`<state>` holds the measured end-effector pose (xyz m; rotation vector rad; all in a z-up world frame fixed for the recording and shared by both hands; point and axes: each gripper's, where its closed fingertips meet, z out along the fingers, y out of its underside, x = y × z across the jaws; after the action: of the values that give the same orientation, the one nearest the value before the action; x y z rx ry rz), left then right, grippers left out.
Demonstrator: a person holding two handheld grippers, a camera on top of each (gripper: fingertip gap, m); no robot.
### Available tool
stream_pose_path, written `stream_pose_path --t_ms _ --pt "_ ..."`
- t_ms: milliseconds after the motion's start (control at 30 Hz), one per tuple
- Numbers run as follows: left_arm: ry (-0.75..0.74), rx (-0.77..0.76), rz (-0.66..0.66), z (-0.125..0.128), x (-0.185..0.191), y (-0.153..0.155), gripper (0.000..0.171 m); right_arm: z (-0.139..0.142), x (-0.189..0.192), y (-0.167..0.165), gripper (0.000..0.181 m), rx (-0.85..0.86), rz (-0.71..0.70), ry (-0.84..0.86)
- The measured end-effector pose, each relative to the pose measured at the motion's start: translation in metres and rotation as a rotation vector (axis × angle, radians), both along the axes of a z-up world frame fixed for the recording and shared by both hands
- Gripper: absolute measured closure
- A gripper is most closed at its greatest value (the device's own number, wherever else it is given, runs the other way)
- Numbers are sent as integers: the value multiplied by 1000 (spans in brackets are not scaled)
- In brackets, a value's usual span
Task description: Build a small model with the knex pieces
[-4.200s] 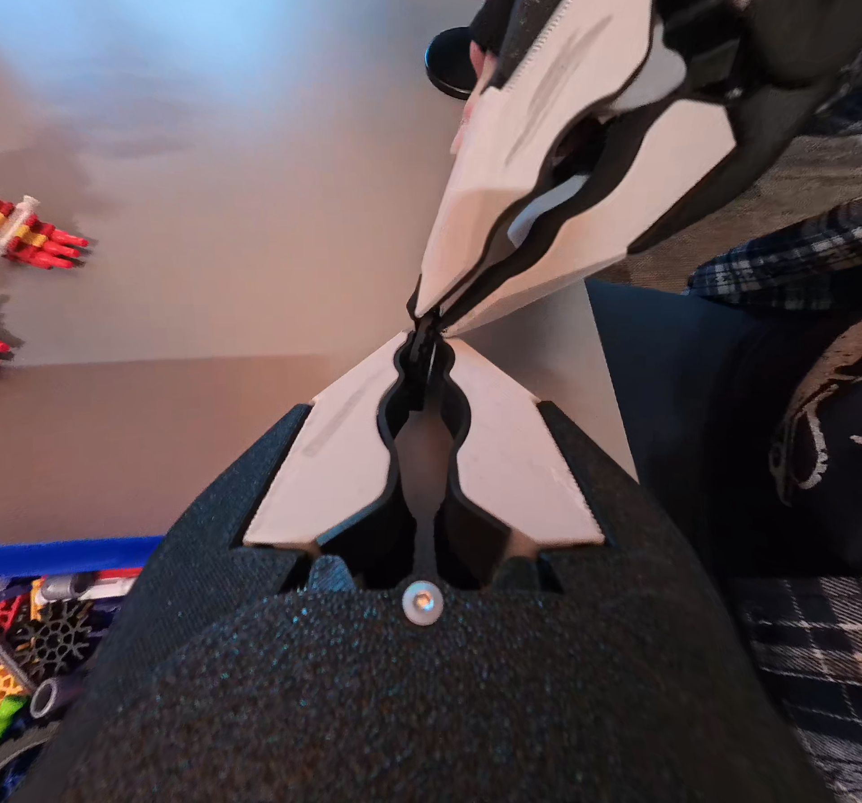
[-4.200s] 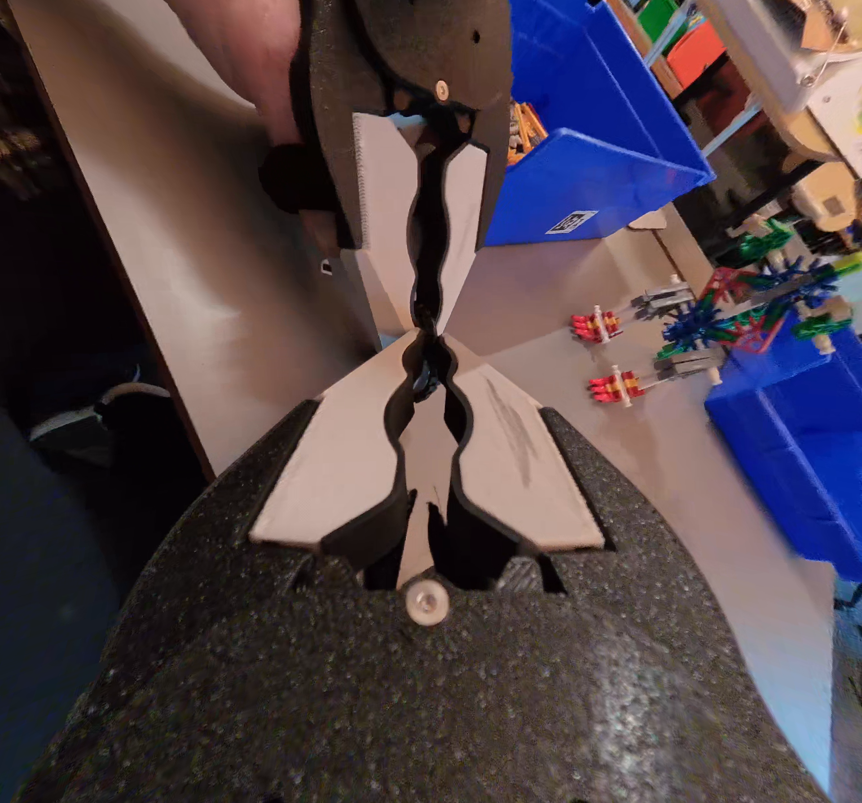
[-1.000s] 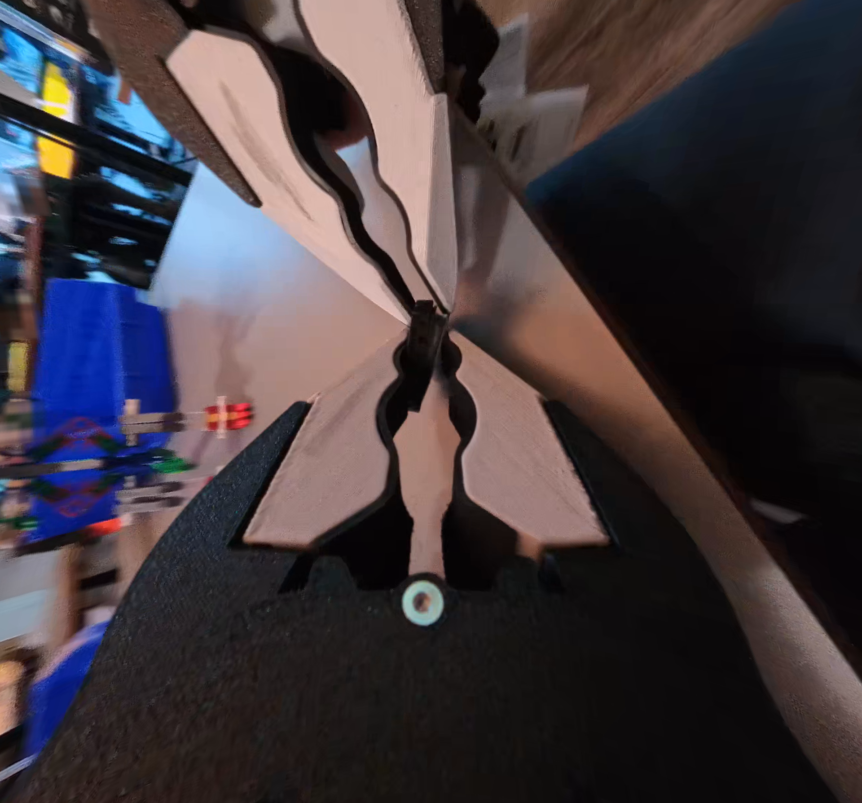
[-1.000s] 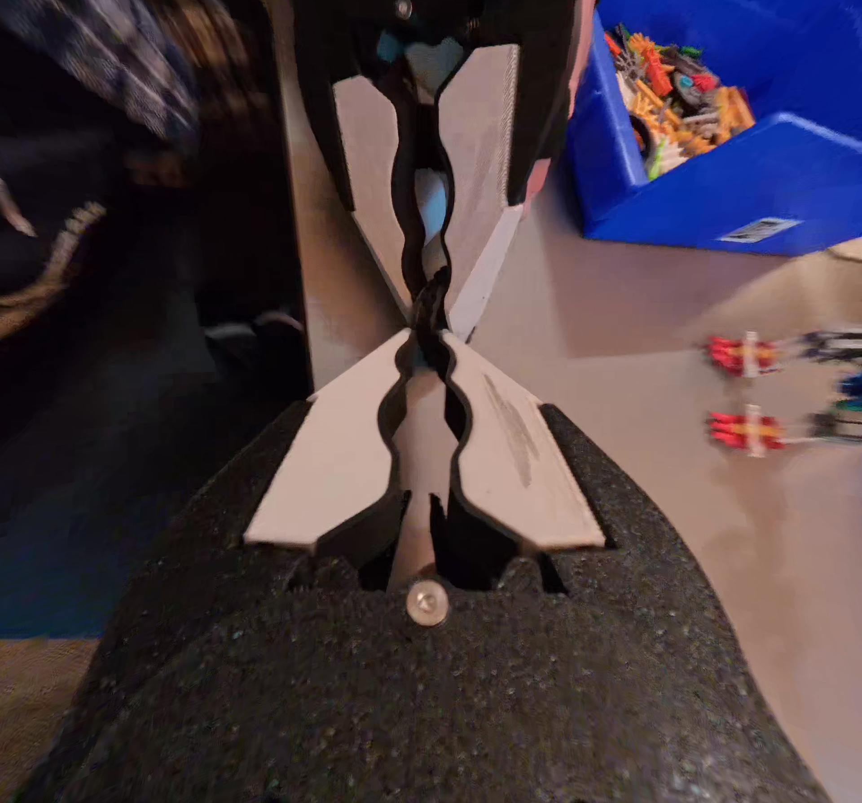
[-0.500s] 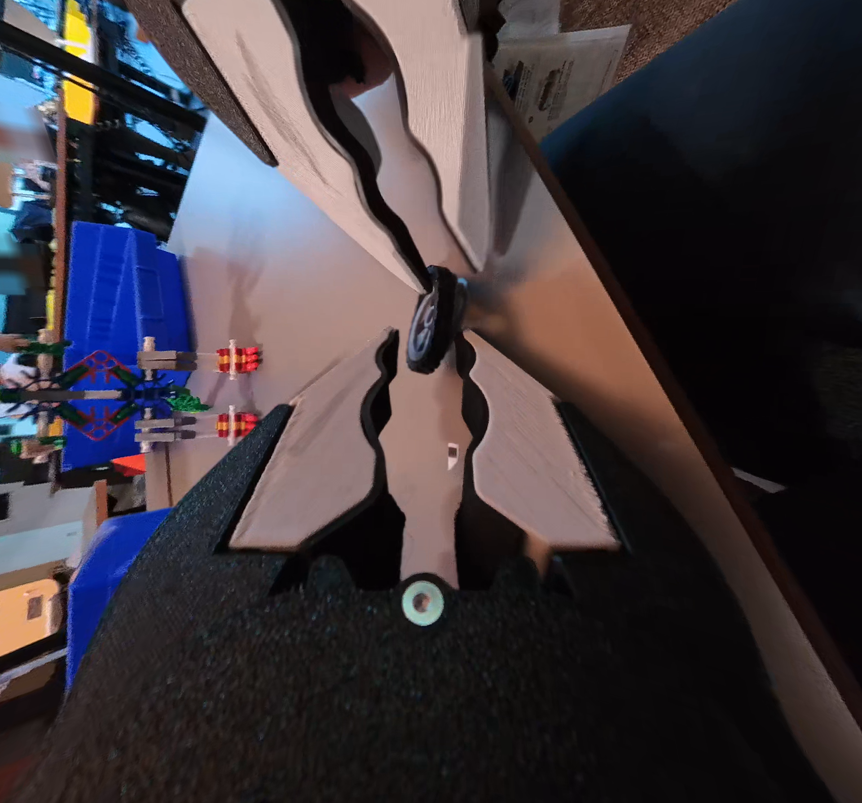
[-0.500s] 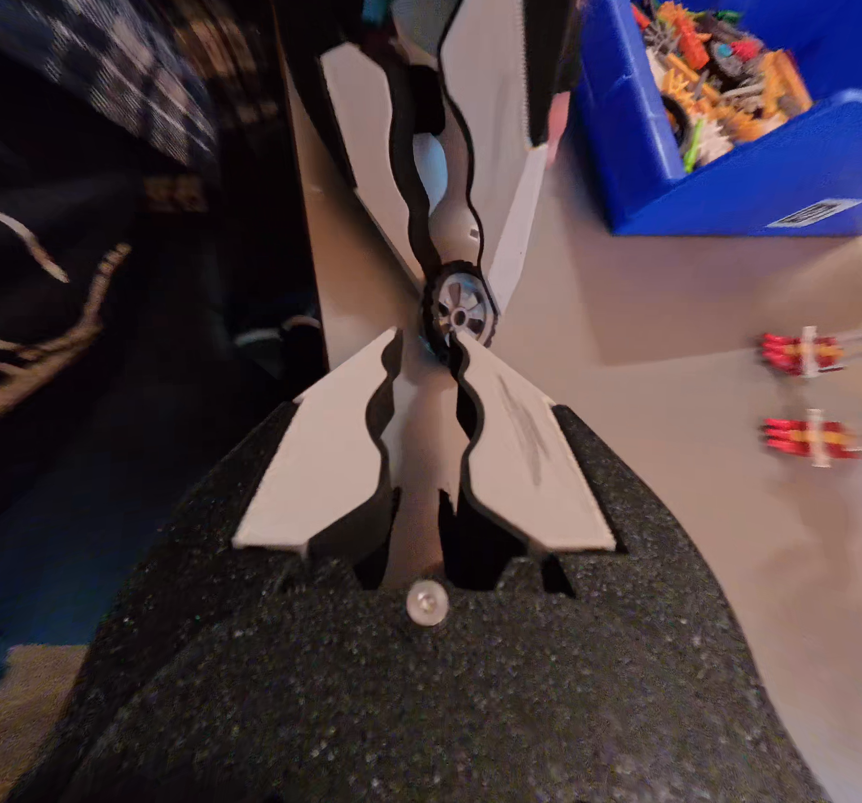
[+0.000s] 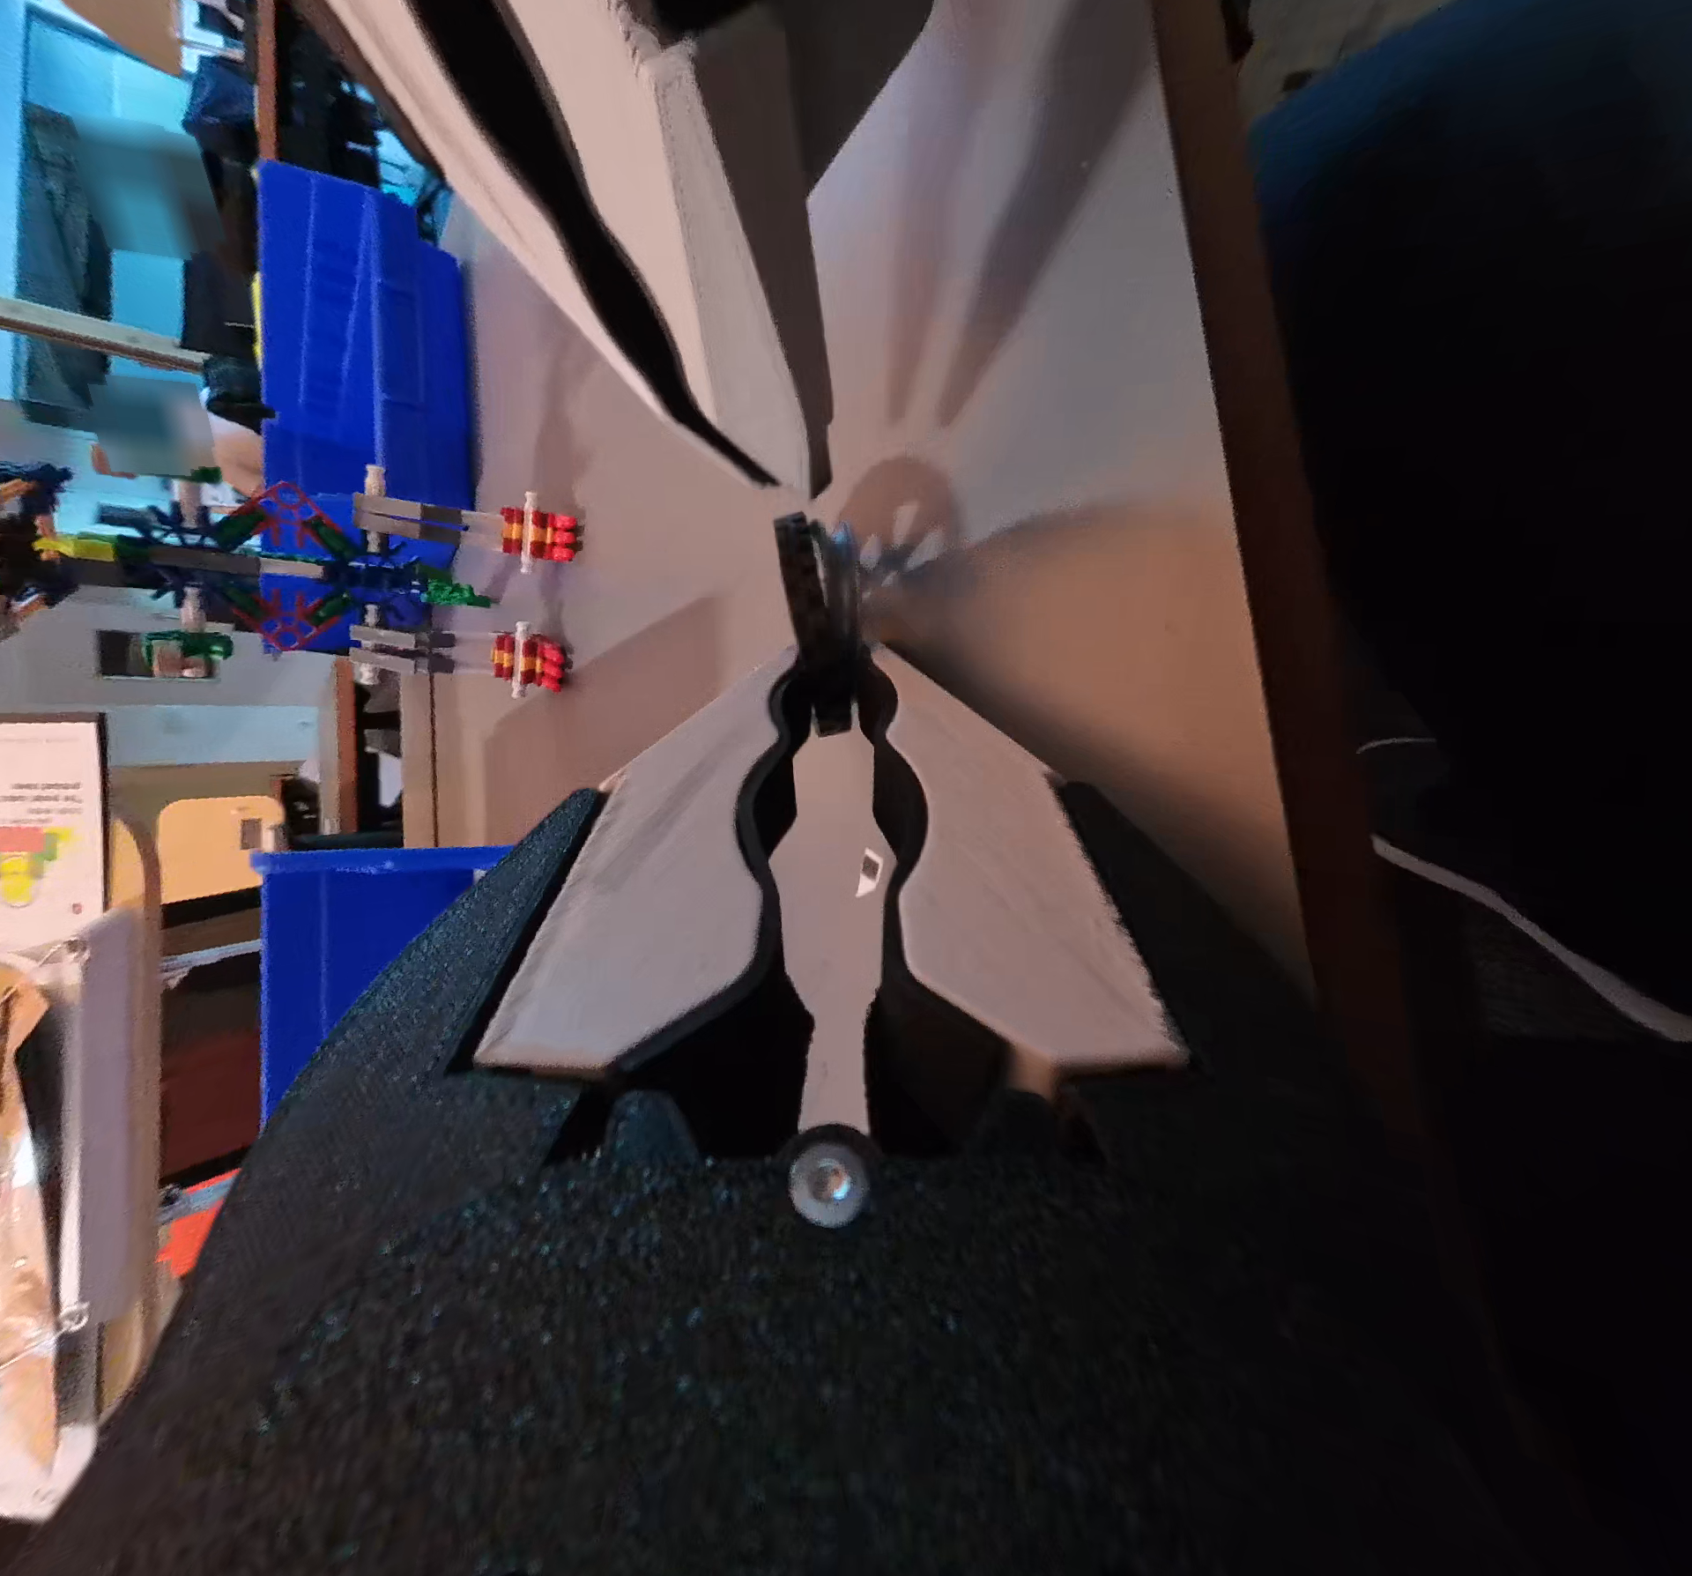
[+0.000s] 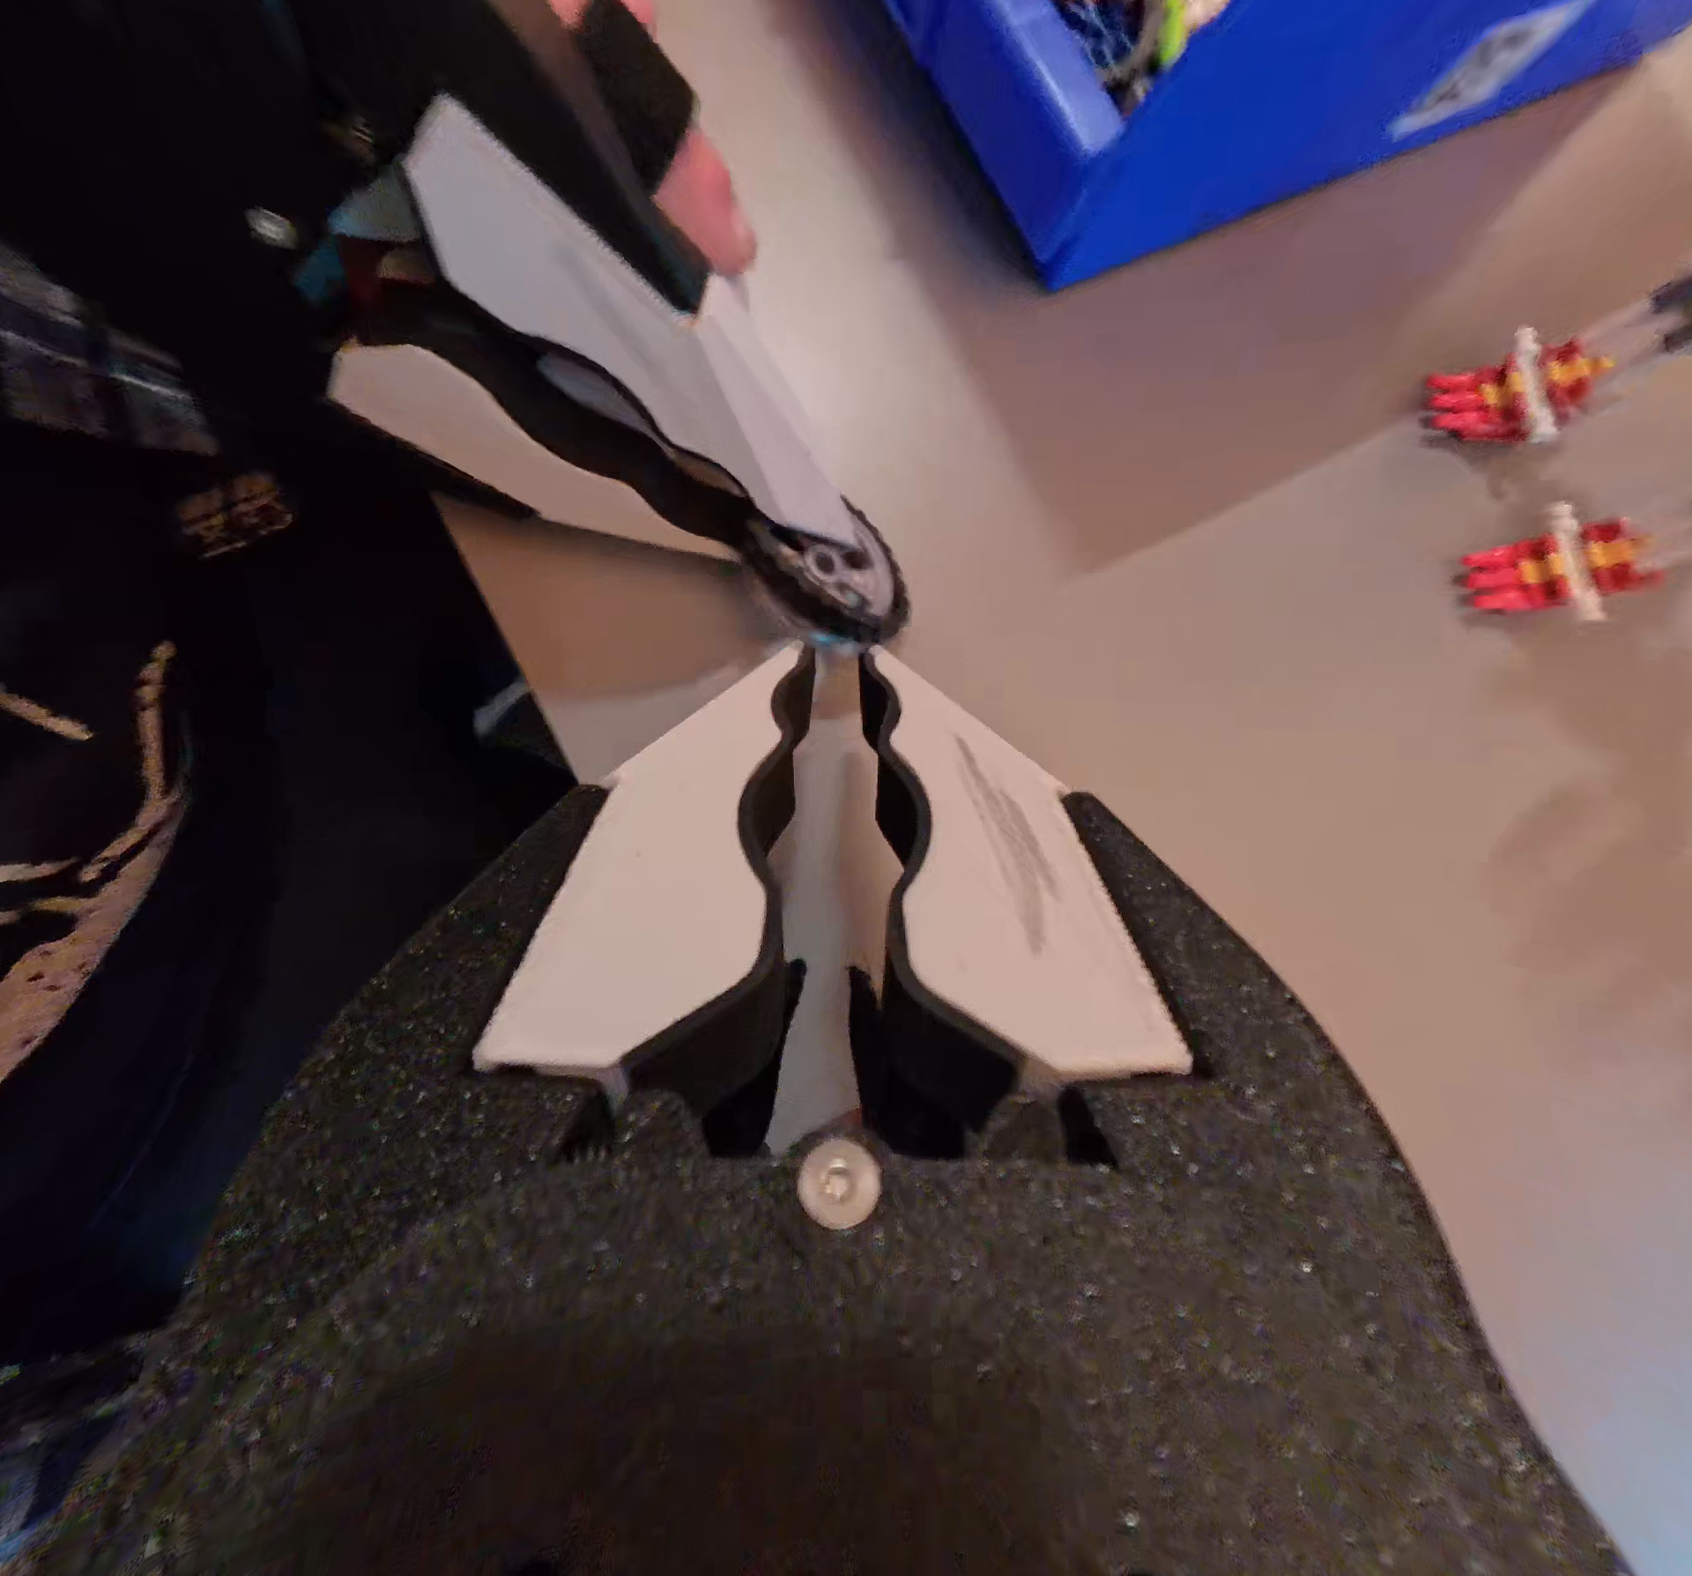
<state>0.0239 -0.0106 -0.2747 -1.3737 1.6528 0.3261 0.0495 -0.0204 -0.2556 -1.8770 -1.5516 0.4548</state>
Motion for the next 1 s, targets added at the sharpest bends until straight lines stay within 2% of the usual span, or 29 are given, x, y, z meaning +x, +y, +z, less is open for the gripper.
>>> stream_pose_path --t_ms 133,233,367,433,500,700,767,900,1000 --pt "7 -28 -14 1 3 -7 163 -8 -2 -10 174 -9 -5 -27" --pt "2 -41 -2 1 4 -7 161 -13 4 14 178 62 -105 -61" --pt "-17 -69 -29 6 11 -16 149 -23 10 38 180 98 -164 -98" --pt "-70 -97 -31 12 10 -17 142 -19 13 40 180 88 -182 -83" --pt "-117 -194 -38 13 8 -21 132 -10 13 36 175 59 -191 -36" --pt "-308 -408 -82 30 8 -21 152 8 -3 7 169 -106 -168 99" --pt "-291 -421 -94 27 10 -17 154 -3 -2 7 169 -90 -183 38" --pt "-196 -432 -52 2 13 -5 158 -16 0 13 173 -23 -219 -57" --pt "-213 -464 -62 -1 18 -9 167 -19 2 15 174 9 -229 -93"
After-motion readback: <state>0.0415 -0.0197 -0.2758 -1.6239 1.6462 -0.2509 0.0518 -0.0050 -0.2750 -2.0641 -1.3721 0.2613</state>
